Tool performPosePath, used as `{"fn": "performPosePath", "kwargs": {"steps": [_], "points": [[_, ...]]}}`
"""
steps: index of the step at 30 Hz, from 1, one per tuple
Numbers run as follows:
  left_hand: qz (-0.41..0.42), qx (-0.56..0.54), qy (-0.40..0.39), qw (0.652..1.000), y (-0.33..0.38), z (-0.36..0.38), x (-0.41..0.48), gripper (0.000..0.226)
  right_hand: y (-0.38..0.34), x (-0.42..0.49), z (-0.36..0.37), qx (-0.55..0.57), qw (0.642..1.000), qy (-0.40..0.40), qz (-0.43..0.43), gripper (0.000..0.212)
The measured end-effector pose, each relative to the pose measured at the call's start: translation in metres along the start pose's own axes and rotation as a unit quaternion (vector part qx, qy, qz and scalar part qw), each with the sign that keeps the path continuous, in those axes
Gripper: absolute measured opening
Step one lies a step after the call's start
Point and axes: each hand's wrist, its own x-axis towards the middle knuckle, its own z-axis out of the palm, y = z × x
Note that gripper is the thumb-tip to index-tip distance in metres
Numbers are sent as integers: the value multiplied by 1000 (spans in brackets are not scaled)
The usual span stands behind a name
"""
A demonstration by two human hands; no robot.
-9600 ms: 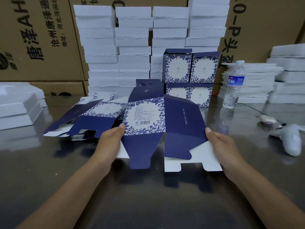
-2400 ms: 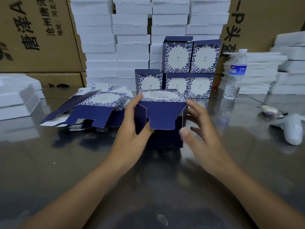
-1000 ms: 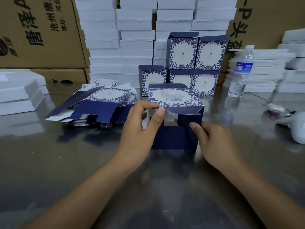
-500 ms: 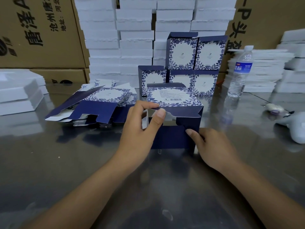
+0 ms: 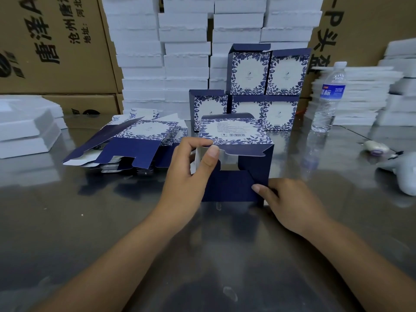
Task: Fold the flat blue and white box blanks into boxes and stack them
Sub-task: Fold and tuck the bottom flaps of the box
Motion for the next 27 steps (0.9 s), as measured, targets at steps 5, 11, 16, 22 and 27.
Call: {"fn": "performPosePath", "kwargs": {"steps": [5, 11, 16, 22, 27], "points": [[-10, -37, 21, 999, -1, -3, 3, 36, 1, 0, 0, 8, 998, -15, -60, 39], [-34, -28, 64, 997, 0, -7, 7, 33, -1, -1, -1, -34, 995, -10, -94, 36], [-34, -34, 77, 996, -2, -7, 9, 33, -1, -1, 0, -24, 993, -21, -116, 39], [-24, -31, 66, 997, -4, -7, 8, 31, 0, -2, 0, -13, 994, -11, -112, 36], [-13, -30, 42, 999, -1, -6, 6, 34, -5, -2, 2, 61, 995, 54, -63, 36]]}}
